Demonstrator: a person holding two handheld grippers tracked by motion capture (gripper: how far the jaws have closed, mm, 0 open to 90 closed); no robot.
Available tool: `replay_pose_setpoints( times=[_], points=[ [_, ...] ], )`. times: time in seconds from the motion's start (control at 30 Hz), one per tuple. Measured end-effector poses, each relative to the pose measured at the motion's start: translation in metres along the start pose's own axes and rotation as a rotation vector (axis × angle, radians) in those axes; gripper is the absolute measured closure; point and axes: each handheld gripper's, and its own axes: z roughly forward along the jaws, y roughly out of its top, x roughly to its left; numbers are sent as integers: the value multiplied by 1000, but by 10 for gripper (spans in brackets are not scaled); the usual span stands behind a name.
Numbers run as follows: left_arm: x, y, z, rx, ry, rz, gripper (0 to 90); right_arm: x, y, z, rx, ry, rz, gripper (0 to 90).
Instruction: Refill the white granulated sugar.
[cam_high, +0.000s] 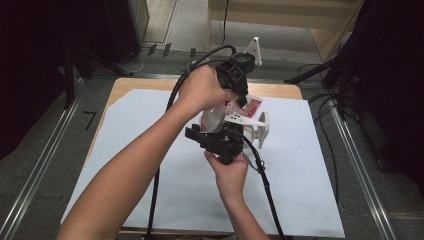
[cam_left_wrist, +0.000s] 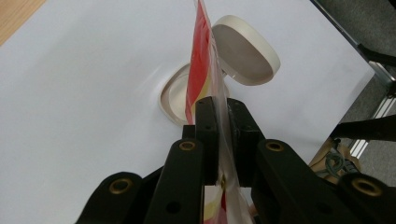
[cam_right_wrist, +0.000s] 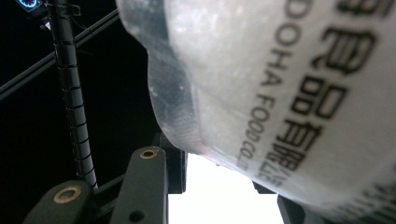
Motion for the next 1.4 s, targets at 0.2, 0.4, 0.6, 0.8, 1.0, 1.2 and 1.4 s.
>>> replay_pose_setpoints(
  times=[0.2, 0.4, 0.6, 0.8, 1.0, 1.2, 1.4],
  points=[
    [1, -1, -1, 2, -3, 2, 855, 0, 0, 1, 3, 0, -12, 642],
    [2, -2, 0, -5, -5, 0, 855, -1, -1, 0, 9, 4, -13, 643],
    [4, -4, 0, -1, -8, -3, 855, 0, -2, 1, 14, 3, -17, 644],
    [4, -5, -1, 2, -9, 2, 855, 1, -3, 2, 16, 0, -20, 643],
    [4, -7, -1, -4, -12, 2, 855, 1, -5, 3, 13, -4, -28, 640],
    [4, -8, -1, -10, -15, 0, 854, 1, -5, 2, 14, -8, -34, 641],
    [5, -11, -2, -14, -20, 8, 854, 2, -7, 3, 18, -12, -41, 641]
  ],
)
